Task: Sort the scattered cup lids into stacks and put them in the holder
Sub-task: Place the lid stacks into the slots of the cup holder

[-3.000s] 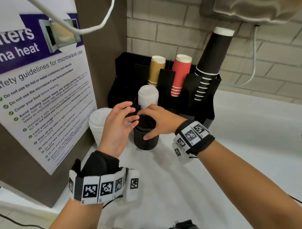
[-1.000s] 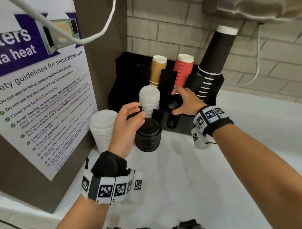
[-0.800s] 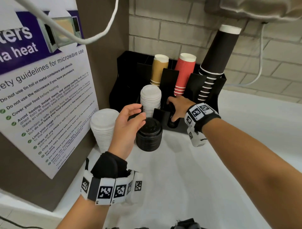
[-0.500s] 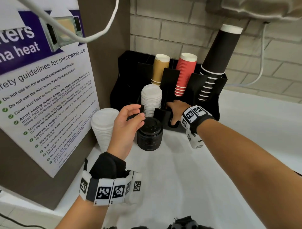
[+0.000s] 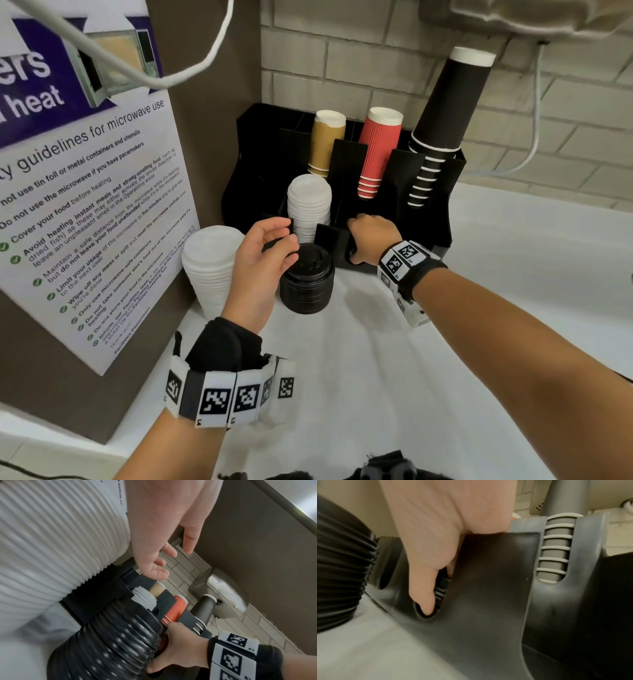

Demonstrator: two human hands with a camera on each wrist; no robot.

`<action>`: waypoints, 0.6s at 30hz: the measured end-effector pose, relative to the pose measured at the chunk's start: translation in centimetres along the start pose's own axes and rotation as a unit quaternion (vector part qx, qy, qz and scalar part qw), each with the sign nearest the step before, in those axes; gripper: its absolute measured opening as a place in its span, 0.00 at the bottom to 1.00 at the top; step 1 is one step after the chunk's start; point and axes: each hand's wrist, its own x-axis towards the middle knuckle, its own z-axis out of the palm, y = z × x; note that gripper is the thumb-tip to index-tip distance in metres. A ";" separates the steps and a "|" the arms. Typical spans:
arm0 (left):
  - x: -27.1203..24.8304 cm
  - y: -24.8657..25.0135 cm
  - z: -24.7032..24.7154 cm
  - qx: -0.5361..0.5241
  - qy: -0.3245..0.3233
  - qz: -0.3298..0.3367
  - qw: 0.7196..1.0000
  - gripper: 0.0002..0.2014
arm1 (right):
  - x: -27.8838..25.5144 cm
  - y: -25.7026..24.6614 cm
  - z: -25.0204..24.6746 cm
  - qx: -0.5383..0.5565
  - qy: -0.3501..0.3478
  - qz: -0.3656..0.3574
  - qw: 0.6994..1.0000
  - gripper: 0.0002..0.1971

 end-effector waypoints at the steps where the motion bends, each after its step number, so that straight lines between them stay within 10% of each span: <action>1: 0.0 0.0 0.0 -0.001 -0.001 0.000 1.000 0.11 | -0.1 -0.1 -0.1 0.001 -0.002 -0.001 1.000 0.25; 6: 0.0 0.4 0.1 -0.011 -0.005 0.008 1.000 0.12 | -0.5 0.3 -2.7 0.038 -0.075 0.001 0.996 0.19; 11: 0.2 0.6 -0.1 -0.013 0.000 0.020 1.000 0.11 | -2.4 -1.1 -4.6 0.282 0.119 -0.102 0.946 0.17; 18: 0.0 0.9 -0.7 -0.020 0.000 0.024 1.000 0.10 | -2.8 -5.5 -2.5 0.261 -0.061 -0.187 0.945 0.44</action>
